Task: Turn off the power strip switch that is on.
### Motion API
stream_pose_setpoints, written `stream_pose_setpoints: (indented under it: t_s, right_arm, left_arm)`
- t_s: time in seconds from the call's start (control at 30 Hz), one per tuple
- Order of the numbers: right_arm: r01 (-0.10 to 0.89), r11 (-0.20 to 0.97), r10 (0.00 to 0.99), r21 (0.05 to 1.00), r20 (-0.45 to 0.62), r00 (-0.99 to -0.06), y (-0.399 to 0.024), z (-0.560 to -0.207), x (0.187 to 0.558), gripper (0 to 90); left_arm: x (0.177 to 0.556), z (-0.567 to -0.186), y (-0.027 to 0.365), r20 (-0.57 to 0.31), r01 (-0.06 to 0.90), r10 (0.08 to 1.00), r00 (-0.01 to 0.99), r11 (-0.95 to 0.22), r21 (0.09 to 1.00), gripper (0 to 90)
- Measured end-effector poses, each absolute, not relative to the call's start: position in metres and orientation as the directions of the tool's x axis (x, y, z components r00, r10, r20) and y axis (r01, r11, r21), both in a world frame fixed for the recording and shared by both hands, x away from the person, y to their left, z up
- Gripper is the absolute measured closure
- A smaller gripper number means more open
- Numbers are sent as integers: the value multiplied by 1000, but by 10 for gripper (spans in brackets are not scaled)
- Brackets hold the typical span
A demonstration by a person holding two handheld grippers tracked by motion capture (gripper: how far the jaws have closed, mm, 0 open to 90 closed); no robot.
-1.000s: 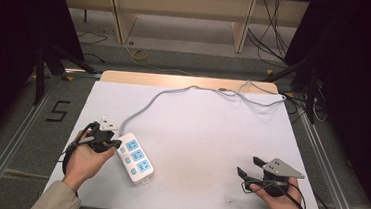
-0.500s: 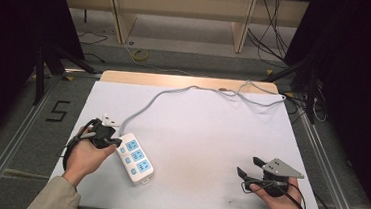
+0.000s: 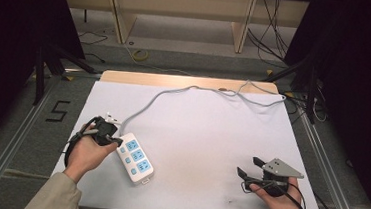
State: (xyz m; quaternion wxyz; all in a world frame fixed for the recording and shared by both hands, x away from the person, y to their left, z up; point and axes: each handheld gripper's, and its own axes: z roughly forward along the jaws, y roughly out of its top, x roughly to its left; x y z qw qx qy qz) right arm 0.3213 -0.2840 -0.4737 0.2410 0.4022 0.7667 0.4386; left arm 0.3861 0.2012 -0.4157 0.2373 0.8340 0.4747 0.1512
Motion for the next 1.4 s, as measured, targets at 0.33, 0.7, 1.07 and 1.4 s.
stream_pose_setpoints:
  t_s: [0.33, 0.7, 1.07, 1.4]
  right_arm:
    - [406, 291, 827, 866, -15, -561, -284, -474, 321, 305]
    - [406, 289, 827, 867, -12, -562, -284, -474, 322, 305]
    - [406, 290, 827, 867, -13, -562, -285, -474, 322, 305]
    - [406, 290, 827, 867, -13, -562, -285, -474, 321, 305]
  left_arm:
    - [392, -415, 197, 27, 730, 854, 520, -461, 505, 893]
    - [398, -420, 194, 29, 745, 845, 534, -486, 457, 894]
    - [403, -425, 190, 30, 757, 841, 540, -501, 418, 894]
    - [406, -427, 189, 28, 762, 841, 540, -503, 409, 894]
